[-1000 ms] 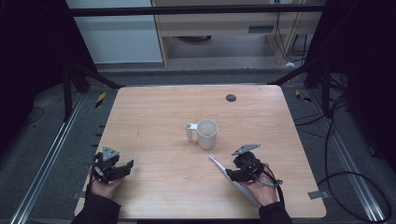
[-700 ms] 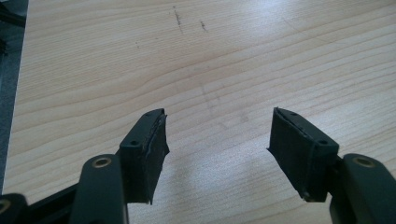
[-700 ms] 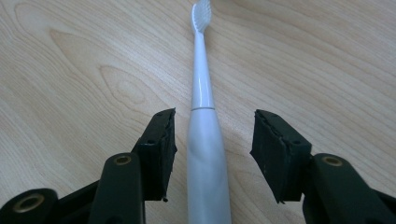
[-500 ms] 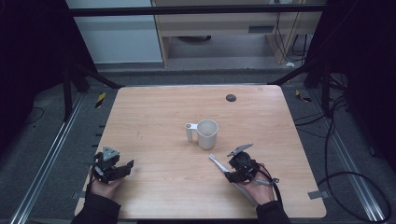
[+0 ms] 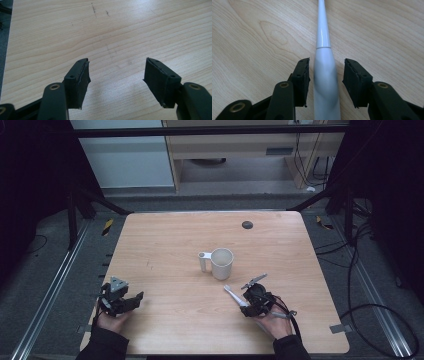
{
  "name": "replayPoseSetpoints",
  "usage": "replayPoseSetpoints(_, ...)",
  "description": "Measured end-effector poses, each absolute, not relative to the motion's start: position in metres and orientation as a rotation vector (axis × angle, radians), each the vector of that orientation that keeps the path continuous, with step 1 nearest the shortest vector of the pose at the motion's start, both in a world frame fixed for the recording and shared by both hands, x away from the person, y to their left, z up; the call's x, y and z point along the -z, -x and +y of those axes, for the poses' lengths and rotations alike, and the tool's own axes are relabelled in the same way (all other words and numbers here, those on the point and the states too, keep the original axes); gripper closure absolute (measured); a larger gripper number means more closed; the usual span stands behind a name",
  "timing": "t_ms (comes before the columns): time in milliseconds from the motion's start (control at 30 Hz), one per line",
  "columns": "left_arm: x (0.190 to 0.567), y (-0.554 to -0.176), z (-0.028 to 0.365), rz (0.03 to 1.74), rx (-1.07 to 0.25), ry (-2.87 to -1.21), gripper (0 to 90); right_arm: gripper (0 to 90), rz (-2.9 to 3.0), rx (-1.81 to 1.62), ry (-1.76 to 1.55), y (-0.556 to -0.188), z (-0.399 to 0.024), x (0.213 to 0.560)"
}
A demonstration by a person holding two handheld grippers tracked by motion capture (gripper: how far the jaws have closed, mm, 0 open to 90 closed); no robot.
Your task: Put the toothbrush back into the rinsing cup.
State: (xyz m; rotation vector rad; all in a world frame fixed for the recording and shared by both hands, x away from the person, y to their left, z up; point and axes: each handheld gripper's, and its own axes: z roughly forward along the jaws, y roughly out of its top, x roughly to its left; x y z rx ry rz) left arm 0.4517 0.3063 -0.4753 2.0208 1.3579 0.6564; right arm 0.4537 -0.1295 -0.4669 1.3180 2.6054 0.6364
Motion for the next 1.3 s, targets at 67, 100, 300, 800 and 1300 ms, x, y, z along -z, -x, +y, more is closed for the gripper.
replayPoseSetpoints(67,0.475,-0.452,0.306,1.358,-0.656,-2.021,35.7,57.6,2.611,-0.622,-1.325,-0.454,-0.129,0.468)
replayPoseSetpoints(100,0.475,-0.452,0.306,1.358,-0.655,-2.02,35.7,58.3,2.617,-0.618,-1.318,-0.455,-0.129,0.469)
replayPoseSetpoints(300,0.475,-0.452,0.307,1.359,-0.653,-2.023,35.7,61.3,2.629,-0.586,-1.322,-0.456,-0.126,0.472)
replayPoseSetpoints(800,0.476,-0.452,0.307,1.361,-0.646,-2.025,35.8,66.9,2.637,-0.518,-1.347,-0.459,-0.123,0.471)
replayPoseSetpoints(1300,0.476,-0.452,0.307,1.361,-0.644,-2.025,35.9,67.4,2.647,-0.559,-1.339,-0.458,-0.124,0.462)
